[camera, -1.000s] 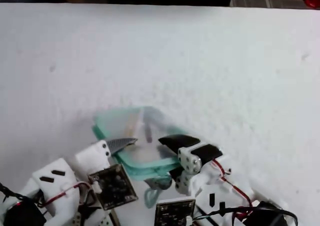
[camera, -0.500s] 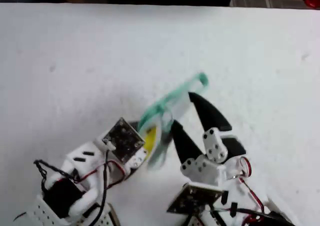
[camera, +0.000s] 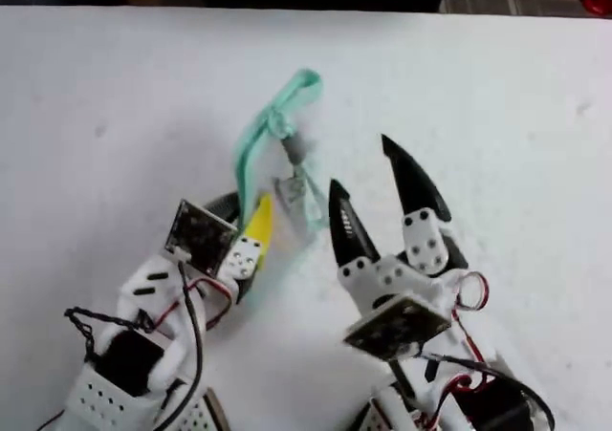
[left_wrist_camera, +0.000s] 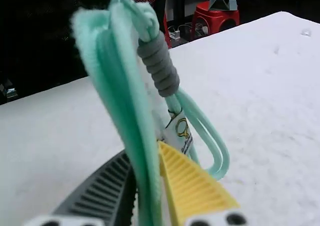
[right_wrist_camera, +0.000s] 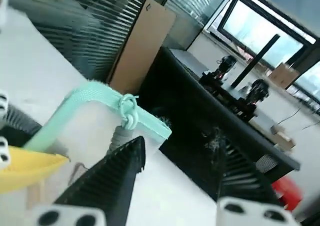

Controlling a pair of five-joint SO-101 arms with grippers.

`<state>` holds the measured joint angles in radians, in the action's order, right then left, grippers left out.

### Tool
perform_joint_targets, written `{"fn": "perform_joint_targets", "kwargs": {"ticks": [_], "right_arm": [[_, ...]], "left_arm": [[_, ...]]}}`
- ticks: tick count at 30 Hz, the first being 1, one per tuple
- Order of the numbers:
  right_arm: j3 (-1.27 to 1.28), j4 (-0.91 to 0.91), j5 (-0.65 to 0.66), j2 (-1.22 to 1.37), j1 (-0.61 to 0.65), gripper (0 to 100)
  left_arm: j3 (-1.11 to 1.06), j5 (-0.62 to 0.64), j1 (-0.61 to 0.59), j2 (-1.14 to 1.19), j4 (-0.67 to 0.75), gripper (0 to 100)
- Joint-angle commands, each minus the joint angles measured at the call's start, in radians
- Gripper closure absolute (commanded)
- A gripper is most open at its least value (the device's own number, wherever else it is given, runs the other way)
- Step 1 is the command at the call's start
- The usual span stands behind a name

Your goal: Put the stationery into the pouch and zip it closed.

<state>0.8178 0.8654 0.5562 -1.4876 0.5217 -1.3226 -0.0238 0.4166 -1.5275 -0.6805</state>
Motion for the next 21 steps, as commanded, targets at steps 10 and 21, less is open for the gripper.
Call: {"fn": "perform_joint_targets", "kwargs": {"ticks": [10, 21], "right_arm": [[-0.178, -0.021, -0.173, 0.410, 0.117, 78.6], [-0.301, -0.004, -0.107, 0.645, 0.159, 87.9]], "left_arm": [[0.003, -0.009, -0.007, -0.117, -0.080, 98], [-0.003, -0.057, 0.081, -0.288, -0.213, 98]]}}
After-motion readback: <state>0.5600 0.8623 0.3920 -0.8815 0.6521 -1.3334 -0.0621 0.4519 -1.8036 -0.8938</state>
